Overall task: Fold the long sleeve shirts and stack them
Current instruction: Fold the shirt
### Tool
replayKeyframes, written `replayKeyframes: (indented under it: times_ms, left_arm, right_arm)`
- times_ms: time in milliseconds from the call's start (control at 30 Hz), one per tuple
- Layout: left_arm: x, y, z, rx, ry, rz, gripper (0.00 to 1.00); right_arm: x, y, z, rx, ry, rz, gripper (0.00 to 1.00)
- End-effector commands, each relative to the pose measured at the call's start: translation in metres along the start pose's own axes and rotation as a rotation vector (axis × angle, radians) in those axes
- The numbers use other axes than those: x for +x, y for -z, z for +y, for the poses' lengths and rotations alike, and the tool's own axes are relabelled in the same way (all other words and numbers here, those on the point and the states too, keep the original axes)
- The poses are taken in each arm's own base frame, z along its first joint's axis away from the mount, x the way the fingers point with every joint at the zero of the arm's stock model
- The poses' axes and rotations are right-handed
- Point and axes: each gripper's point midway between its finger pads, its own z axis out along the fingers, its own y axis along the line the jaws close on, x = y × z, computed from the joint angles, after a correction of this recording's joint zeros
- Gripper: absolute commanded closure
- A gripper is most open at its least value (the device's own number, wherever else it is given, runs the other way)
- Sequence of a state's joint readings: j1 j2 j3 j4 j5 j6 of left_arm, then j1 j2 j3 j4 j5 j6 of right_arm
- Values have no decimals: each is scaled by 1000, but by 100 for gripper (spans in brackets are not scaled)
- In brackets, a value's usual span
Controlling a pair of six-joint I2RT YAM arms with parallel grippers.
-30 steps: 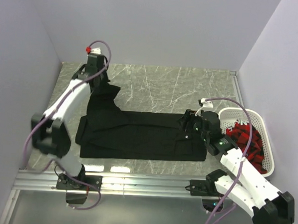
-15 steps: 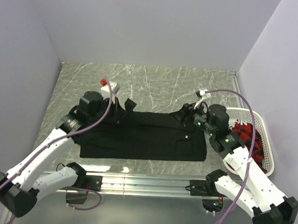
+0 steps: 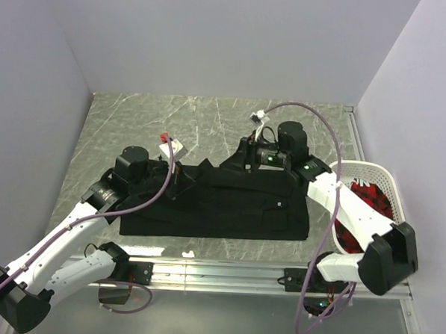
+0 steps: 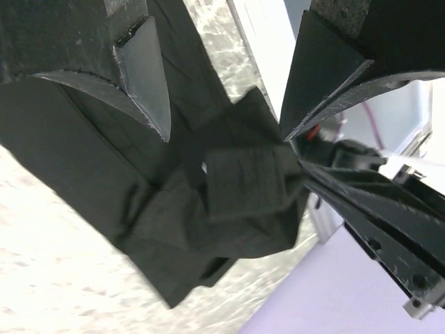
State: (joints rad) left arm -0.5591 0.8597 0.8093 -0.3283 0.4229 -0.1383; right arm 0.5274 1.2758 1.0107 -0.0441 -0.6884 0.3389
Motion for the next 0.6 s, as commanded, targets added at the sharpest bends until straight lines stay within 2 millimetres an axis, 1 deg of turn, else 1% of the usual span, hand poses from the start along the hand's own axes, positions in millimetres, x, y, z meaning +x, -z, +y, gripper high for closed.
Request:
replayKeyframes:
  times_ms: [0, 67, 100, 133, 167, 200, 267, 333, 367, 400, 467, 500, 567]
  left_arm:
    - [-14, 1, -14, 84, -123, -66, 100]
    - [-13, 1, -14, 94, -152, -66, 100]
    - [-12, 0, -14, 99, -161, -62, 100]
    - [-12, 1, -17, 110, -166, -63, 100]
    - [-11, 1, -15, 112, -203, -57, 99]
    - [-12, 1, -16, 116, -215, -58, 100]
    - [-11, 1, -14, 111, -237, -56, 100]
    - [-11, 2, -15, 113, -249, -56, 100]
    - [-12, 3, -16, 119, -261, -60, 99]
    - [-12, 3, -16, 117, -265, -61, 100]
    - [-15, 5, -16, 113, -277, -71, 99]
    - [-14, 5, -15, 108, -280, -70, 100]
    - [-13, 4, -14, 103, -280, -66, 100]
  right_arm:
    - [-27, -13, 31, -167, 66, -15, 28]
    - [-24, -21, 32, -208, 72, 21, 28]
    - [-23, -30, 27, -216, 76, 35, 28]
    - [-23, -34, 25, -220, 74, 42, 28]
    - [-18, -42, 20, -228, 61, 62, 28]
    - [-23, -45, 20, -236, 75, 54, 28]
    - [-23, -51, 16, -242, 80, 57, 28]
    - [-21, -59, 8, -243, 93, 57, 28]
    - [-16, -64, 3, -245, 89, 70, 28]
    - [-16, -65, 3, -257, 108, 76, 28]
    - [-9, -67, 5, -309, 114, 103, 28]
    - [-9, -67, 8, -334, 131, 103, 29]
    - [-3, -63, 17, -410, 136, 127, 30]
